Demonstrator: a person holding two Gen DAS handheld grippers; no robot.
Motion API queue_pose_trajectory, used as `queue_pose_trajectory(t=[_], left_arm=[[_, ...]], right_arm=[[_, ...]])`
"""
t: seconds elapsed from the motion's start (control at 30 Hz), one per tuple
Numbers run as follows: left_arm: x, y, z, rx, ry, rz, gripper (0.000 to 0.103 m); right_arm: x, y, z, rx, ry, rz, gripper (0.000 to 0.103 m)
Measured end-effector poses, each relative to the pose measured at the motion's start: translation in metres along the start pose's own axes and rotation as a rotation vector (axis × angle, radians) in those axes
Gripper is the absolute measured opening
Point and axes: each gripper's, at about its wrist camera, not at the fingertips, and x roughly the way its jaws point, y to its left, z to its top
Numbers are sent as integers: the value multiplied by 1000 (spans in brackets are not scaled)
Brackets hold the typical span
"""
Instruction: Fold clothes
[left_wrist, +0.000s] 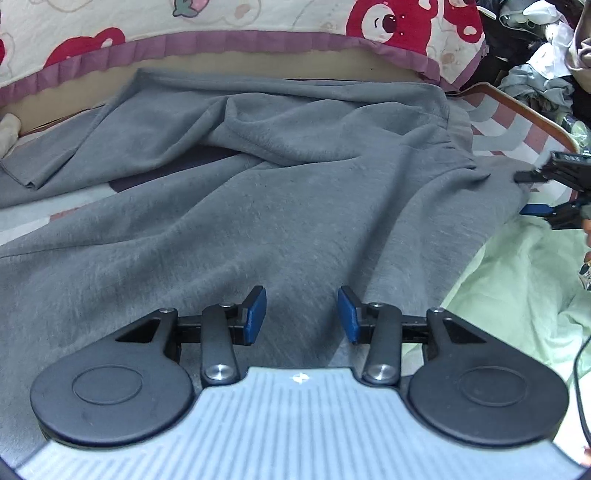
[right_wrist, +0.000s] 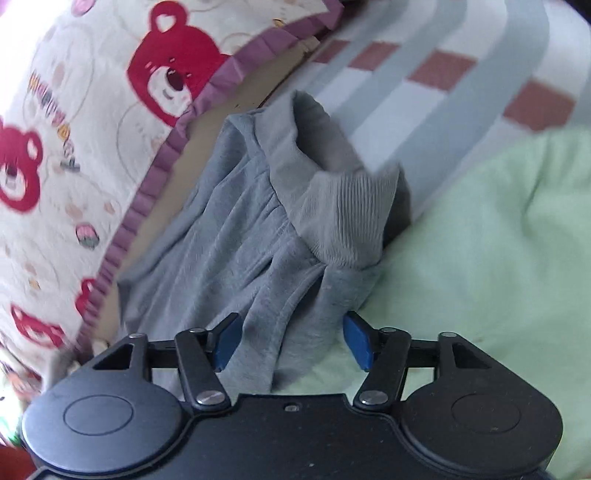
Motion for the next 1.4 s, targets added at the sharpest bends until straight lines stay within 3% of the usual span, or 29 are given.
queue_pose_trajectory(t=[0.07, 0.13, 0.17, 0.2, 0.3, 0.47, 0.5, 0.53, 0.67, 0.7, 0.77, 0.83, 1.0, 1.13, 1.2, 1.23, 1.33, 1.4], left_arm=[[-1, 4, -3, -14, 5, 19, 48], [0, 11, -6, -27, 21, 50, 49], [-3, 17, -6, -16, 18, 74, 50], [-6, 24, -6, 0, 6, 102, 50], [-17, 64, 2, -28, -22, 211, 50], [-60, 126, 13, -162, -51, 272, 50], [-69, 134, 13, -178, -59, 275, 50], [-75, 141, 10, -194, -58, 279, 51], [-78, 163, -20, -289, 3, 301, 53], [-76, 168, -28, -312, 29, 316, 53], [-76, 177, -45, -354, 63, 356, 53], [-81, 189, -58, -406, 76, 392, 53], [-104, 221, -66, -513, 25, 513, 54], [-119, 239, -64, -492, 5, 628, 59], [-126, 252, -64, -499, -7, 639, 62], [-128, 260, -64, -514, -14, 625, 64], [-126, 290, -68, -605, -35, 527, 64], [-119, 306, -69, -643, -35, 514, 64]], right_arm=[[15, 4, 0, -69, -68, -56, 76], [31, 13, 1, -196, -143, -172, 71], [35, 21, -1, -266, -178, -187, 60], [34, 36, -3, -357, -201, -177, 25], [5, 96, -4, -619, -301, -143, 20], [-94, 145, 13, -845, -601, -286, 18], [-99, 138, 18, -832, -614, -350, 19], [-96, 121, 25, -782, -582, -412, 20], [-39, 40, 33, -607, -230, -659, 25], [-33, 35, 30, -594, -203, -692, 25], [-28, 35, 21, -591, -194, -739, 34], [-23, 36, 13, -588, -185, -786, 50], [-35, 63, 1, -676, -188, -839, 53], [-55, 90, 6, -745, -305, -901, 60], [-58, 106, 6, -772, -319, -834, 61], [-59, 113, 6, -774, -302, -754, 61], [-33, 139, -8, -762, -137, -451, 61], [-5, 162, -28, -796, -21, -277, 61]])
